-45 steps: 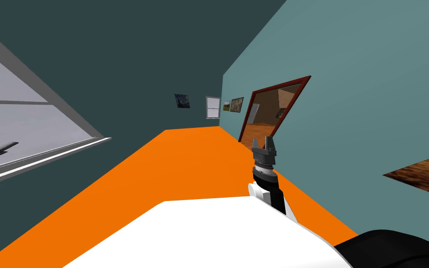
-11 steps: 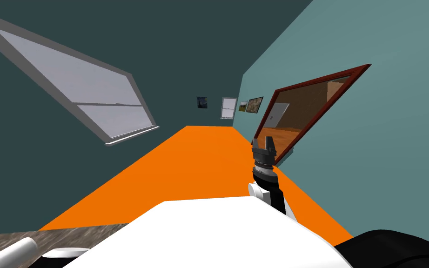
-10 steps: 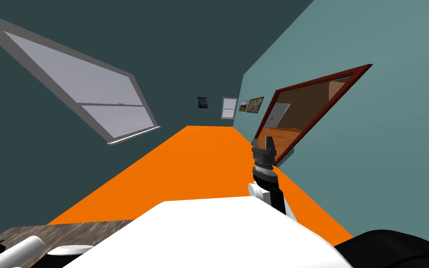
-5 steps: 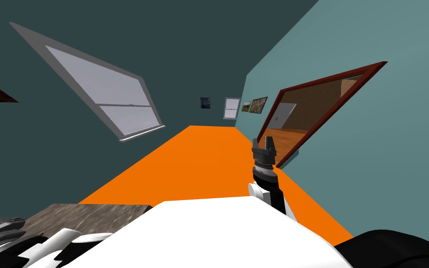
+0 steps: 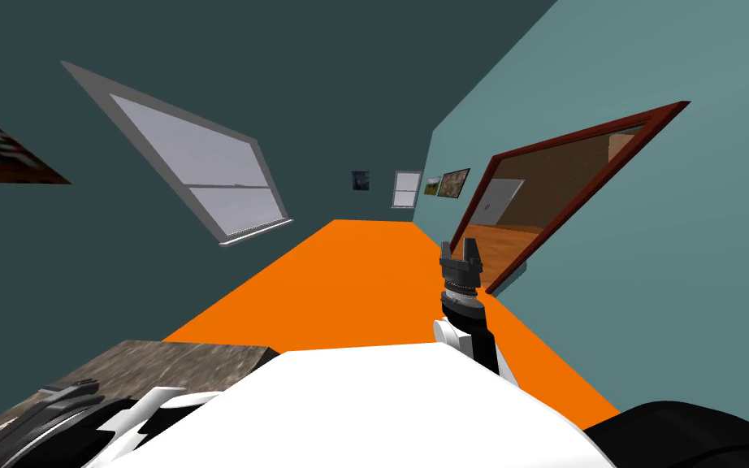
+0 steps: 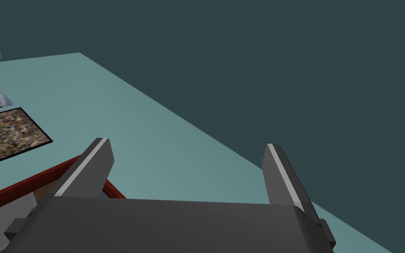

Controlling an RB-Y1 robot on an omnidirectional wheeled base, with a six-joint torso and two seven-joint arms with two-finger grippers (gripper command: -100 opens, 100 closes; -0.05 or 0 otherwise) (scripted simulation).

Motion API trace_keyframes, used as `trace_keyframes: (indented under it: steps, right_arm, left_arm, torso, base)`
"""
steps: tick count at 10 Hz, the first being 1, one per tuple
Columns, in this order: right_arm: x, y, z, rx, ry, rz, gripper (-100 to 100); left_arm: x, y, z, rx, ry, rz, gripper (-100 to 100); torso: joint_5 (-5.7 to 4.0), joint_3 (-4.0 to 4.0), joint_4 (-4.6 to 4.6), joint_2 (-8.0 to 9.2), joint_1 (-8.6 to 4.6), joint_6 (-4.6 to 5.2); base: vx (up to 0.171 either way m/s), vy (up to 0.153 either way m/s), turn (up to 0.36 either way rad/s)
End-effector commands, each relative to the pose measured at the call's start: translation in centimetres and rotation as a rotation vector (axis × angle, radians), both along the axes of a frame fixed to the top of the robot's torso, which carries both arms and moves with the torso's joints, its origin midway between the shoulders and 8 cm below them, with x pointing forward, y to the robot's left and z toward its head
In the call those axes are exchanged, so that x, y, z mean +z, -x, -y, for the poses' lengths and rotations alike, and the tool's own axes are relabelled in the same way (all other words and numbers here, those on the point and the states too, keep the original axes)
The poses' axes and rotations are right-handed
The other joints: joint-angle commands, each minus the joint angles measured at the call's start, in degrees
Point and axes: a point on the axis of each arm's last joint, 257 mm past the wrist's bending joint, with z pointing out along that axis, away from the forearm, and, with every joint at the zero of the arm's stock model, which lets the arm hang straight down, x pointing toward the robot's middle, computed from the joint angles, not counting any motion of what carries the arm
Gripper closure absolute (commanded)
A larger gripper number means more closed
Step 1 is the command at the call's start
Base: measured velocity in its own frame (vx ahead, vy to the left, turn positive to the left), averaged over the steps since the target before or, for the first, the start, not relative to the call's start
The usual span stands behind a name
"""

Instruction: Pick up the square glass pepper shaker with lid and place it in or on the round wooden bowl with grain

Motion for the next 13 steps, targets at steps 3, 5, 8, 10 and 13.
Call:
trace_keyframes:
  steps: [3,5,8,10,13]
  right_arm:
    - [0.0,0.0,0.0,0.0,0.0,0.0,0]
    - [0.0,0.0,0.0,0.0,0.0,0.0,0]
    - [0.0,0.0,0.0,0.0,0.0,0.0,0]
    - [0.0,0.0,0.0,0.0,0.0,0.0,0]
    - [0.0,0.0,0.0,0.0,0.0,0.0,0]
  left_arm:
    - [-2.2,0.0,0.9,0.005,0.035,0.007,-100]
    - [-2.4,0.0,1.0,0.005,0.037,0.007,-100]
    - [-2.4,0.1,1.0,0.004,0.036,-0.004,100]
    - [-2.3,0.1,1.0,0.004,0.035,-0.006,100]
    - [-2.3,0.1,1.0,0.004,0.034,-0.008,0]
  torso:
    - [0.02,-0.04,-0.02,-0.07,0.03,0.0]
    - [0.0,-0.04,-0.02,-0.07,0.02,0.0]
    - [0.09,0.06,0.12,-0.01,0.1,-0.02]
    - [0.18,0.11,0.16,0.06,0.27,0.02]
    - [0.2,0.14,0.19,0.08,0.32,0.01]
  base:
    - [0.001,0.001,0.004]
    - [0.0,0.0,0.0]
    - [0.0,0.0,0.0]
    - [0.0,0.0,0.0]
    - [0.0,0.0,0.0]
